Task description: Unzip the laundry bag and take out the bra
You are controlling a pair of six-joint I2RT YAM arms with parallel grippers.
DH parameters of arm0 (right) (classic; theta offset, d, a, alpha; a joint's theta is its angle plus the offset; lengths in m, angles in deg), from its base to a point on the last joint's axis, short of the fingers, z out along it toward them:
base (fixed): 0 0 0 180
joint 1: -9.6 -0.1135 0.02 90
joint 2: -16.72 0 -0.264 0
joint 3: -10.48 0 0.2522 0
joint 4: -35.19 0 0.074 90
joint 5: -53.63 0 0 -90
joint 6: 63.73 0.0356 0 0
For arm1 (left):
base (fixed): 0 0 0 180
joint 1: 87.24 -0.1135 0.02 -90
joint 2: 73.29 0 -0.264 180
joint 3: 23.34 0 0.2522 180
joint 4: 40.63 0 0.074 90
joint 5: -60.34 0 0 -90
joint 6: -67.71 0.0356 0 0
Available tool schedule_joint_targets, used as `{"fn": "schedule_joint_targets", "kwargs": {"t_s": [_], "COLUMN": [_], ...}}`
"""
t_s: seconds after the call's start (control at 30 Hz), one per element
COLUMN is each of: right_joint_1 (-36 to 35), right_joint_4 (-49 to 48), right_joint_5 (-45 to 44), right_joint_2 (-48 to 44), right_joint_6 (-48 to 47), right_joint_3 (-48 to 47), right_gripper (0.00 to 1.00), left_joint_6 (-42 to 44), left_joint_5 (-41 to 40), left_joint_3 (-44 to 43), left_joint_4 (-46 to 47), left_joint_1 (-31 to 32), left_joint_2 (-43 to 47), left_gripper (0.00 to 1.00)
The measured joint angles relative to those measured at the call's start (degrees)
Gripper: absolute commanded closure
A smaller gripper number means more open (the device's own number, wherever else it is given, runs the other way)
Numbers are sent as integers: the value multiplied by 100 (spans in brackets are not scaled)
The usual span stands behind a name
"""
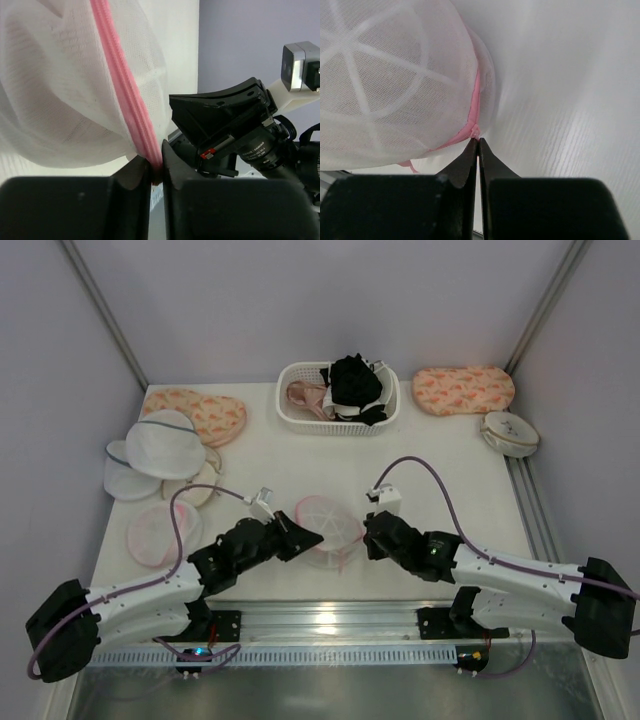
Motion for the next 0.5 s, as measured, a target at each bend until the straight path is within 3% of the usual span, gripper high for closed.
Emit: {"fn": "schedule_joint_targets", "kwargs": {"t_s": [0.17, 0.27, 0.37, 0.5], "right_joint_1": [15, 24, 24, 24], "right_joint_4": [232, 365, 402, 446], "right_joint_5": [-114, -136, -138, -149], "right_joint_2": [-101, -221, -308, -457], "right_joint_6": [-63, -76, -74, -66], "right_joint_3": [0, 0, 13, 55], "right_gripper": [96, 96, 96, 96], "left_joint_6": [581, 866, 1062, 1126], "left_joint_5": [170, 297, 452, 669], "left_joint_3": [-487, -706, -931, -1038], "left_joint_4": [87, 269, 501, 844], "left_joint_1": [-214, -328, -402, -492], "left_joint_2": [-584, -1016, -1488, -1956], "left_gripper": [67, 48, 21, 1]}}
